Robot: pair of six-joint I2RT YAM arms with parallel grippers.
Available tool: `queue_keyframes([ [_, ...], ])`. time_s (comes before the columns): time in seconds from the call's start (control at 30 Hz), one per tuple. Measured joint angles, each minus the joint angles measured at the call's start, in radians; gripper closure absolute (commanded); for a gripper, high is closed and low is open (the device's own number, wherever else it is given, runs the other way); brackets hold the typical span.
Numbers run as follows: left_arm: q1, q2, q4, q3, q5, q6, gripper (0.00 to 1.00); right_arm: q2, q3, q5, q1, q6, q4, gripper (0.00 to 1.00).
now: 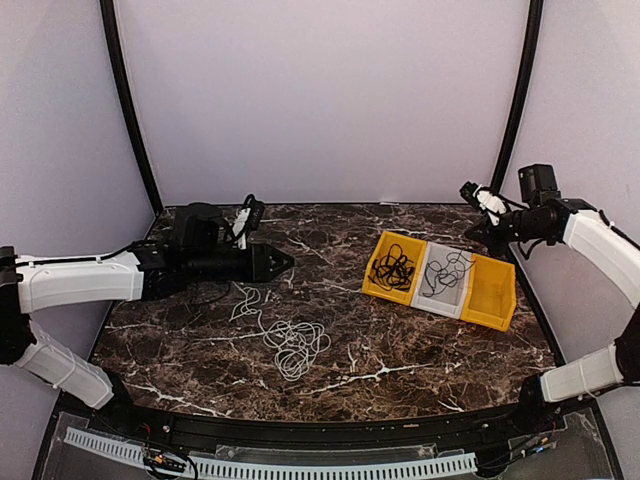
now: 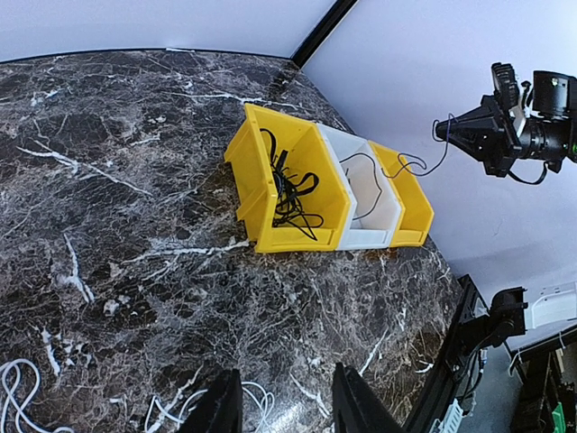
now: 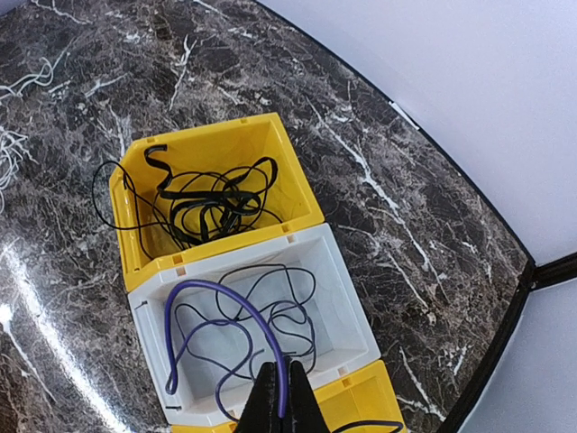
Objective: Untangle the cables
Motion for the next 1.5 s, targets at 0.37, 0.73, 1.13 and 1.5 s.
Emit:
queue_keyframes([
  [0.37,0.000,-0.002,-0.002,-0.002,-0.008,-0.001,0.64,0.308,0.053,0.009,0.003,-0.018,0.019,1.00],
  [0.73,0.000,-0.070,-0.019,-0.041,-0.053,-0.001,0.64,0.492,0.063,0.066,0.021,-0.014,0.036,1.00],
  [1.13,0.000,-0.048,-0.033,-0.042,-0.064,0.004,0.64,0.407,0.093,0.113,0.044,0.001,-0.053,0.45],
  [1.5,0.026,-0.056,-0.090,-0.116,-0.188,-0.004,0.60,0.214,0.051,0.181,0.069,-0.039,-0.122,0.40],
])
